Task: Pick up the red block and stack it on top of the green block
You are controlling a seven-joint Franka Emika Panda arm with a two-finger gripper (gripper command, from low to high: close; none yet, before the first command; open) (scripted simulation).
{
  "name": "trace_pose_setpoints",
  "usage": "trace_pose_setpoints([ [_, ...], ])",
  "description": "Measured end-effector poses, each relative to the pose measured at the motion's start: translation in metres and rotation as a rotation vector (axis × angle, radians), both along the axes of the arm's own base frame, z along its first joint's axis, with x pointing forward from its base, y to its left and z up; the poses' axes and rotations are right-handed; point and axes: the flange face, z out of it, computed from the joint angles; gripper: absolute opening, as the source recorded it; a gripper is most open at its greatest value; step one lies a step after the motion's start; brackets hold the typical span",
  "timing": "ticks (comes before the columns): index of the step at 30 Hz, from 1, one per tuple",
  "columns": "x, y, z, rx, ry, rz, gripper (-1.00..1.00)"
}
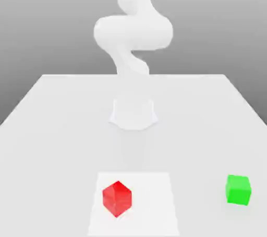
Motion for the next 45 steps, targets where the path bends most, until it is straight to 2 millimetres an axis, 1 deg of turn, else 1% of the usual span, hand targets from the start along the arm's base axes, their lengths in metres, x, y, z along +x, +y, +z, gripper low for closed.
trace_pose_setpoints([
  [2, 0.025, -0.003, -0.042, 0.029, 0.068, -0.062, 0.0],
  [5, 0.054, -0.009, -0.105, 0.07, 0.163, -0.153, 0.0],
  [8, 0.072, -0.016, -0.169, 0.11, 0.256, -0.245, 0.0],
  [11, 0.081, -0.023, -0.234, 0.149, 0.348, -0.338, 0.0],
  [13, 0.082, -0.028, -0.277, 0.175, 0.409, -0.402, 0.0],
  [16, 0.075, -0.033, -0.34, 0.213, 0.499, -0.497, 0.0],
  [18, 0.065, -0.037, -0.381, 0.239, 0.559, -0.565, 0.0],
  [21, 0.045, -0.039, -0.438, 0.275, 0.648, -0.662, 0.0],
  [23, 0.041, -0.038, -0.464, 0.283, 0.669, -0.683, 0.0],
  [27, 0.039, -0.037, -0.51, 0.285, 0.675, -0.69, 0.0],
  [28, 0.038, -0.037, -0.517, 0.284, 0.676, -0.69, -1.0],
  [33, 0.039, -0.037, -0.517, 0.285, 0.674, -0.69, -1.0],
  [34, 0.038, -0.037, -0.52, 0.284, 0.674, -0.69, -1.0],
  [35, 0.038, -0.037, -0.517, 0.285, 0.674, -0.69, -1.0],
  [37, 0.04, -0.037, -0.5, 0.285, 0.674, -0.691, -1.0],
  [40, 0.039, -0.037, -0.468, 0.284, 0.674, -0.692, -1.0],
  [41, 0.04, -0.029, -0.46, 0.276, 0.677, -0.666, -1.0],
  [42, 0.043, -0.011, -0.455, 0.257, 0.683, -0.614, -1.0],
  [43, 0.046, 0.013, -0.451, 0.232, 0.689, -0.547, -1.0],
  [45, 0.048, 0.068, -0.444, 0.177, 0.701, -0.398, -1.0],
])
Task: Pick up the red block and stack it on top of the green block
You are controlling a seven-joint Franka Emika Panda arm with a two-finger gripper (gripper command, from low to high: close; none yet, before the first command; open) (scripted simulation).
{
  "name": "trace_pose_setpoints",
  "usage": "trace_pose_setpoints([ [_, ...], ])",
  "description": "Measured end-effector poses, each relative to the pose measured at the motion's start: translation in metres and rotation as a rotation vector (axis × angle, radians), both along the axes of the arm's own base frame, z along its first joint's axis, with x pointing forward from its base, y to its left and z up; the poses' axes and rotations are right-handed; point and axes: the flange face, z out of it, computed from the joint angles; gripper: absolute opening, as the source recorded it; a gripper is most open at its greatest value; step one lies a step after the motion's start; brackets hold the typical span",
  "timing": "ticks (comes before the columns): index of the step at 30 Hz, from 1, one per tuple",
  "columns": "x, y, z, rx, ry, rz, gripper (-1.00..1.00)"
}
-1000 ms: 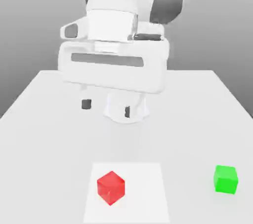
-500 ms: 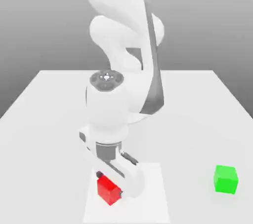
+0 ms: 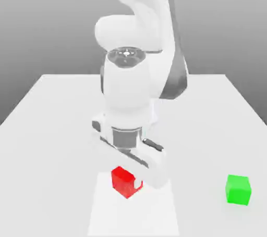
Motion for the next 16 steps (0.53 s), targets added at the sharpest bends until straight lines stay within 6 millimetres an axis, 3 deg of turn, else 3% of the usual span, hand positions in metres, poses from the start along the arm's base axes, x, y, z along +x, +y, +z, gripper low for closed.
trace_pose_setpoints([
  [3, -0.01, 0.082, 0.01, 0.0, 0.0, 0.236, -1.0],
  [7, -0.048, 0.187, 0.023, 0.0, -0.001, 0.547, -1.0],
  [9, -0.051, 0.199, 0.011, -0.001, -0.002, 0.583, -1.0],
  [12, -0.052, 0.201, -0.023, -0.002, -0.002, 0.592, -1.0],
  [13, -0.052, 0.201, -0.033, -0.001, -0.002, 0.593, 1.0],
  [16, -0.052, 0.201, -0.033, -0.001, -0.002, 0.593, 1.0],
])
